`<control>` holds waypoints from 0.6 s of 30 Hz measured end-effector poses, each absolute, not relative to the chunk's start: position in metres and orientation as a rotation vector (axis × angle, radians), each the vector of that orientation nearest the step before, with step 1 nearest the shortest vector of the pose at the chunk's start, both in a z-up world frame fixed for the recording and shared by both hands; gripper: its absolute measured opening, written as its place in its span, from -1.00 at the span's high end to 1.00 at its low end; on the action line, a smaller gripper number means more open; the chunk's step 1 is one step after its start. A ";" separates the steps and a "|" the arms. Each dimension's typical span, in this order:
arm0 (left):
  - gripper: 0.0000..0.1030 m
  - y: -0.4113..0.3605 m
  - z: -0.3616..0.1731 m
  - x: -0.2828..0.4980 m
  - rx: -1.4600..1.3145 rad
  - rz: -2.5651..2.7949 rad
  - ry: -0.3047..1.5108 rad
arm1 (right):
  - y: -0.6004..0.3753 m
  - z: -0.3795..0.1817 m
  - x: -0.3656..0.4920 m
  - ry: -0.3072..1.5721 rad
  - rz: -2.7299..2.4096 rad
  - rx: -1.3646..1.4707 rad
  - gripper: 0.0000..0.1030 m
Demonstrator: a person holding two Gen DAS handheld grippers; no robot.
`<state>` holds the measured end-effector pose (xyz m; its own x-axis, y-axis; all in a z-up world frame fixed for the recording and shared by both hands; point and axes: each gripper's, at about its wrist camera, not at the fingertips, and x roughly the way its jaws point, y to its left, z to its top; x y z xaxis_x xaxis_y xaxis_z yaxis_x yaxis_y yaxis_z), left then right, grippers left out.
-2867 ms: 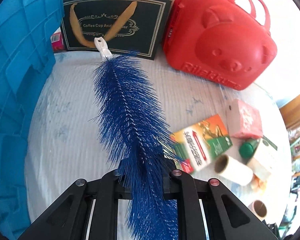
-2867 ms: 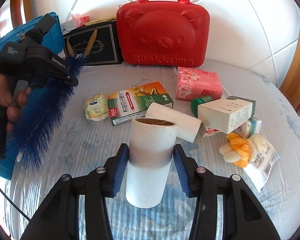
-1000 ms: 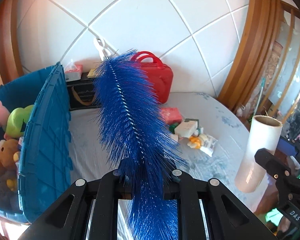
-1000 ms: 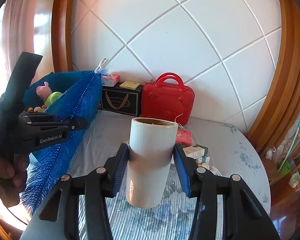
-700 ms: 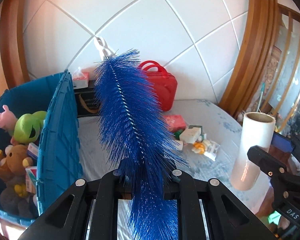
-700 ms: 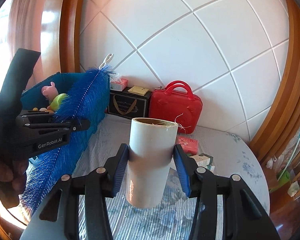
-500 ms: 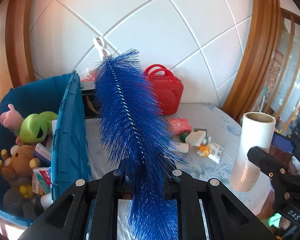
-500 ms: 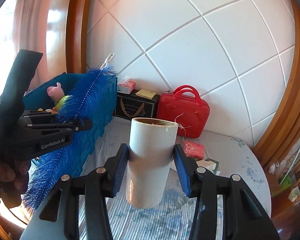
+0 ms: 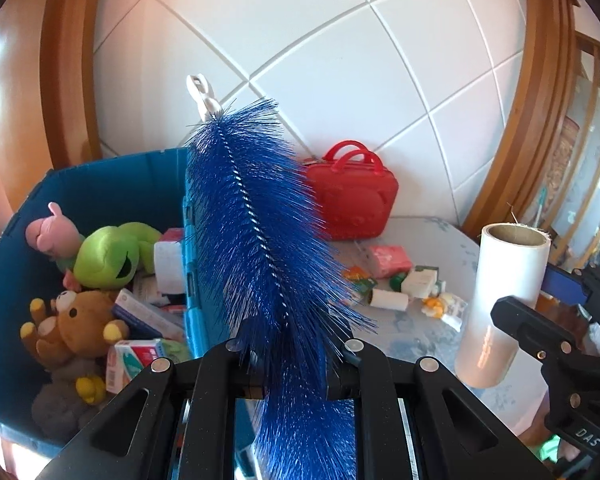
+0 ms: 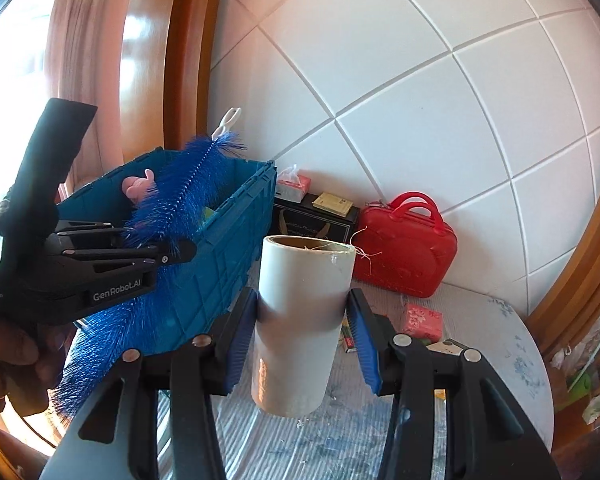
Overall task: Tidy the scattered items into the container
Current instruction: 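Lower the blue brush and paper roll into the crate and open both tools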
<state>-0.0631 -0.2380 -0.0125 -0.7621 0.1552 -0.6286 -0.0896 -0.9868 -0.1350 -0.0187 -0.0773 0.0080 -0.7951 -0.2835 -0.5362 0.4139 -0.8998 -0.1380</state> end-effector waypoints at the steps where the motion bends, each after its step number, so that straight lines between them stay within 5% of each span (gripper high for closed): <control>1: 0.71 -0.243 -0.013 -0.063 -1.021 2.830 -0.149 | -0.083 0.009 -0.019 0.352 -2.641 0.733 0.12; 18: 0.70 -0.351 -0.014 -0.063 -1.034 2.901 -0.314 | -0.178 0.023 -0.040 0.389 -2.524 0.723 0.12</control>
<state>-0.0632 -0.3510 -0.0139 -0.7760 0.1106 -0.6210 0.0246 -0.9784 -0.2051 -0.0403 -0.1776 0.0228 -0.7436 -0.3703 -0.5567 0.5206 -0.8431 -0.1346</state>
